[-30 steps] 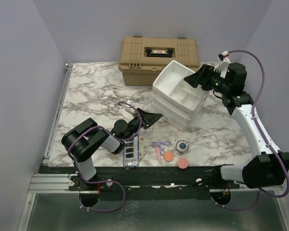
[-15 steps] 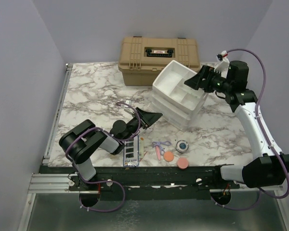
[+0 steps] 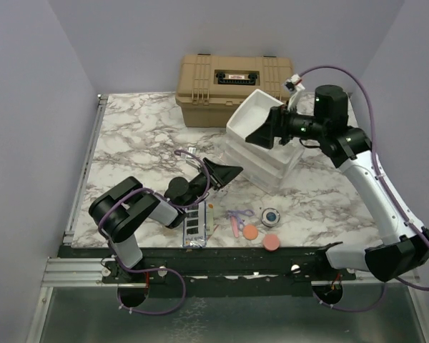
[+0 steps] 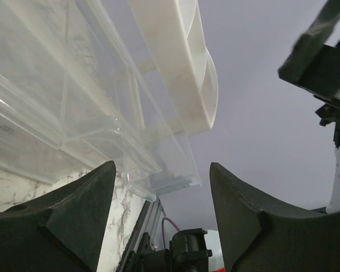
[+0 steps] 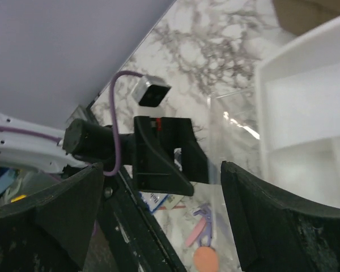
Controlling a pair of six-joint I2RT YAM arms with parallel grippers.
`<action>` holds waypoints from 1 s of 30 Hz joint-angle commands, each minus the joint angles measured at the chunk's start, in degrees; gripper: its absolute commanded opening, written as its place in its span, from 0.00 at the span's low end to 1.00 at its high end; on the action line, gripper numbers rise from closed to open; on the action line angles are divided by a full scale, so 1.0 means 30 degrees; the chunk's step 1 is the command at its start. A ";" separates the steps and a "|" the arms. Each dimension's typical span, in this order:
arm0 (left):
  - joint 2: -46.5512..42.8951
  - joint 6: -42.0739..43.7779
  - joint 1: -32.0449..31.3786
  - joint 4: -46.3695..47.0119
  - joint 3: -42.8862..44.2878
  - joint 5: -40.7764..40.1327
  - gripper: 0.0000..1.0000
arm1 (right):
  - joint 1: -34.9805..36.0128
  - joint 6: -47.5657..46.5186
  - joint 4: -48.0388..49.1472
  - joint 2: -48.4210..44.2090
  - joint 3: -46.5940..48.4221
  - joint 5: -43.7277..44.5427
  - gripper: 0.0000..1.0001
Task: Organize the makeup
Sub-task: Open the drawer in the storage box.
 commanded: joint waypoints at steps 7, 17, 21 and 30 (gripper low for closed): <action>-0.1143 0.1340 -0.0094 0.5498 -0.2236 0.1905 0.65 | 0.3799 -0.0677 -0.2240 0.2234 -0.0229 0.4682 0.89; -0.6209 0.5262 -0.0112 -0.3141 -0.3132 0.2025 0.65 | 0.5726 -0.1189 -0.3051 0.4234 0.0337 0.6845 0.88; -0.9590 0.8734 -0.0107 -1.1116 -0.1783 0.1382 0.66 | 0.6186 -0.1122 -0.3071 0.4476 0.0294 0.7139 0.88; -1.5391 1.1689 -0.0109 -2.0249 -0.1860 -0.2154 0.72 | 0.6376 -0.1028 -0.2299 0.3959 -0.0012 0.6523 0.88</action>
